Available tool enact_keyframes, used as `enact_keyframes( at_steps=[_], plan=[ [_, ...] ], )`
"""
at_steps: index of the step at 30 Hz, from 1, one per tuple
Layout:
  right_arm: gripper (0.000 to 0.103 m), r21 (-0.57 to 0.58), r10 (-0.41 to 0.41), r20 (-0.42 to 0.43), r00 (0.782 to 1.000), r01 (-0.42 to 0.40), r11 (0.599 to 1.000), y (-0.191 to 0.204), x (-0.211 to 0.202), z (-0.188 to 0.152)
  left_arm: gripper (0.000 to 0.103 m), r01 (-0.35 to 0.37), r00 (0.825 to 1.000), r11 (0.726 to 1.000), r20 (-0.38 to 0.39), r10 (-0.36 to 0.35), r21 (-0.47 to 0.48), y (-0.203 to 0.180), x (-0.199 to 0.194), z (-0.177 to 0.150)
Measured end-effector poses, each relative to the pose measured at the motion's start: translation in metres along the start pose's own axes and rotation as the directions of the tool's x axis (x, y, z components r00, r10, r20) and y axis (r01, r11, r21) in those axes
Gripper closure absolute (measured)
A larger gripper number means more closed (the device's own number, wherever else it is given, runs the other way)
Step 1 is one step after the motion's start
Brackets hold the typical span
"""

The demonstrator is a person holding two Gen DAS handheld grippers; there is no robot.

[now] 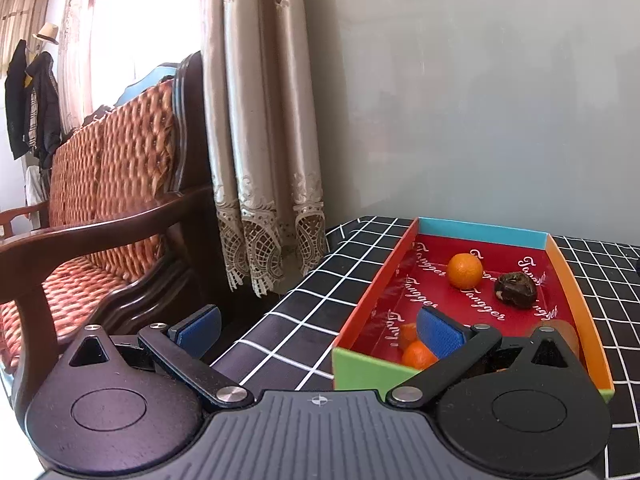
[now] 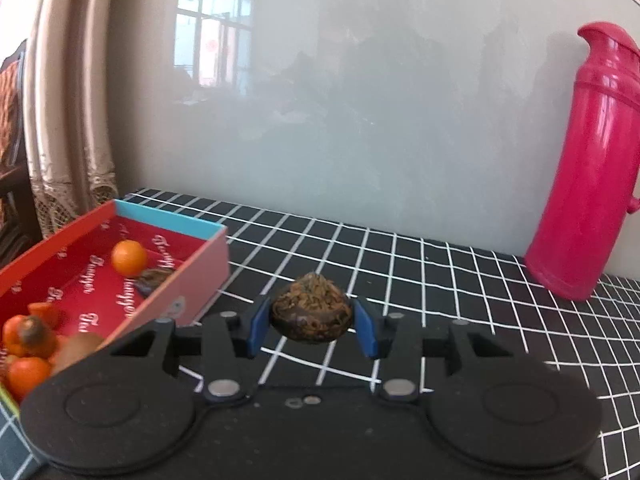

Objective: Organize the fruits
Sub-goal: 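Carry the brown lump with the right gripper into the red box and release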

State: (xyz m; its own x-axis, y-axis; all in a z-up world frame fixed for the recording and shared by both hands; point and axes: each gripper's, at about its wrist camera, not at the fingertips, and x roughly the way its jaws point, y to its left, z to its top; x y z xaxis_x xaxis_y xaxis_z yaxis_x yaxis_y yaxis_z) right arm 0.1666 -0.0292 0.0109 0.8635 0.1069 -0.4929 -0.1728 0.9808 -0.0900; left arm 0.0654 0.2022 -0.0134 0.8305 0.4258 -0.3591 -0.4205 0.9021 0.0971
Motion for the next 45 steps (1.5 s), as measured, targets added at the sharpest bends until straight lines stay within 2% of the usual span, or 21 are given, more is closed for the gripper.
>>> enact_keyframes(
  at_steps=[12, 23, 34, 42, 43, 44, 45],
  plan=[
    [0.060, -0.076, 0.109, 0.075, 0.991, -0.104, 0.992, 0.049, -0.025, 0.006, 0.000, -0.020, 1.000, 1.000, 0.007, 0.020, -0.002, 0.023, -0.021, -0.011],
    [0.060, -0.127, 0.195, 0.070, 0.978, -0.185, 0.974, 0.099, -0.019, 0.007, 0.000, -0.029, 1.000, 0.999, -0.002, 0.029, 0.034, 0.031, -0.020, -0.011],
    [0.060, -0.140, 0.210, 0.028, 0.977, -0.204, 0.969, 0.117, -0.002, 0.001, 0.000, -0.001, 1.000, 0.999, 0.004, 0.001, 0.054, 0.025, -0.025, -0.010],
    [0.059, -0.134, 0.207, 0.048, 0.977, -0.199, 0.971, 0.113, -0.006, 0.003, 0.000, 0.012, 1.000, 0.999, 0.000, -0.012, 0.053, 0.018, -0.028, -0.009],
    [0.058, -0.145, 0.200, 0.060, 0.978, -0.190, 0.971, 0.114, -0.009, 0.003, 0.000, 0.014, 1.000, 0.998, 0.005, -0.014, 0.054, 0.017, -0.029, -0.008],
    [0.046, -0.157, 0.179, 0.069, 0.981, -0.167, 0.973, 0.114, -0.011, 0.002, 0.000, 0.019, 1.000, 0.998, 0.002, -0.019, 0.061, 0.015, -0.029, -0.008],
    [0.027, -0.168, 0.156, 0.085, 0.984, -0.140, 0.976, 0.113, -0.015, 0.002, 0.000, 0.024, 1.000, 0.997, -0.001, -0.024, 0.067, 0.013, -0.029, -0.008]
  ],
)
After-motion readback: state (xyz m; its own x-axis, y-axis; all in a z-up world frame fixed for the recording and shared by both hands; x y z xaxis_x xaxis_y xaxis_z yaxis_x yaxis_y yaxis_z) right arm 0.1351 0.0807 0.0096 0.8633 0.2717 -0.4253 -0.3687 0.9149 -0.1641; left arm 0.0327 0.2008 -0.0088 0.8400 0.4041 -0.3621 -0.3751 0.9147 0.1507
